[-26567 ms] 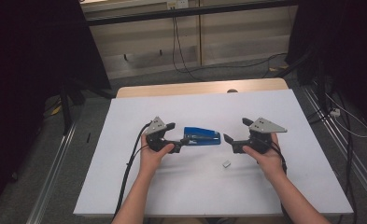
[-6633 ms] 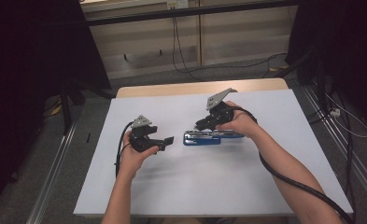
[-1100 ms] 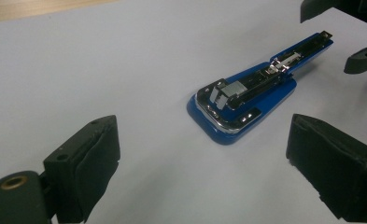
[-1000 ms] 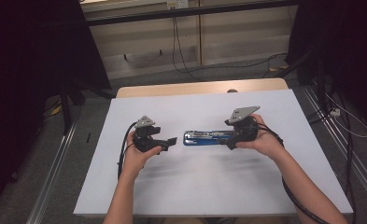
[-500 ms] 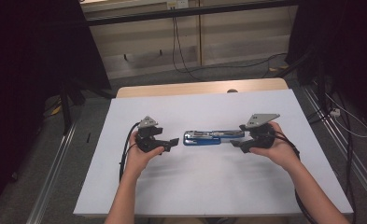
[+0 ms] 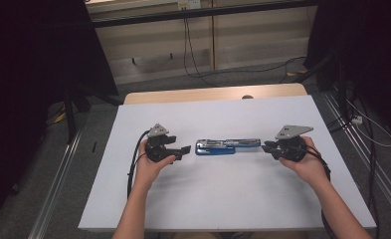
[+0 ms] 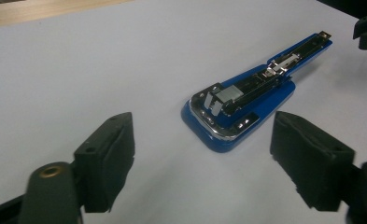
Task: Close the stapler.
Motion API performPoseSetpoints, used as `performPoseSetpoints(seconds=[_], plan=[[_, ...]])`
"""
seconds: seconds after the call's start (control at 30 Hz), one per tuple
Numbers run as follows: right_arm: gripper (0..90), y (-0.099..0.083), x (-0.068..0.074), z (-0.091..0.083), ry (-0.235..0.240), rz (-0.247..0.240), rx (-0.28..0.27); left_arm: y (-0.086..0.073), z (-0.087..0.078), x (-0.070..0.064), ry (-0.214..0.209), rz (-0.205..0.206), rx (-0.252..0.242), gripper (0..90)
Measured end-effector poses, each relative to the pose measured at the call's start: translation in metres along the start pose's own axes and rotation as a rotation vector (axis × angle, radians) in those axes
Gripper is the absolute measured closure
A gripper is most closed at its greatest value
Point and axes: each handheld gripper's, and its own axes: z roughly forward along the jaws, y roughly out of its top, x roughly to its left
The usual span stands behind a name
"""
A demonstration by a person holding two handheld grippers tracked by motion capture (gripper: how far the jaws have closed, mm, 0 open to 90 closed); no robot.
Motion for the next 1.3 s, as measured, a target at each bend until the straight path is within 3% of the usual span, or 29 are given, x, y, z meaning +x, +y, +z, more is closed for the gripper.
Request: performPoseSetpoints(seconds=[0.1, 0.3, 0.6, 0.83, 1.3], plan=[[90.0, -0.006, -0.005, 0.001, 0.004, 0.023, 0.006, 0.001, 0.000, 0.000, -0.006, -0.009, -0.009, 35.6], [90.0, -0.015, -0.010, 0.009, -0.009, 0.058, 0.031, 0.000, 0.002, -0.003, -0.020, 0.020, -0.011, 60.1], [90.0, -0.013, -0.011, 0.024, -0.013, 0.027, 0.073, -0.001, 0.011, -0.010, -0.062, 0.046, -0.003, 82.3], [90.0, -0.012, -0.013, 0.027, -0.013, 0.022, 0.082, -0.003, 0.022, -0.012, -0.064, 0.056, 0.014, 89.8], [90.0, -0.013, -0.014, 0.032, 0.006, 0.026, 0.089, -0.004, 0.040, -0.019, -0.070, 0.087, 0.039, 90.0]])
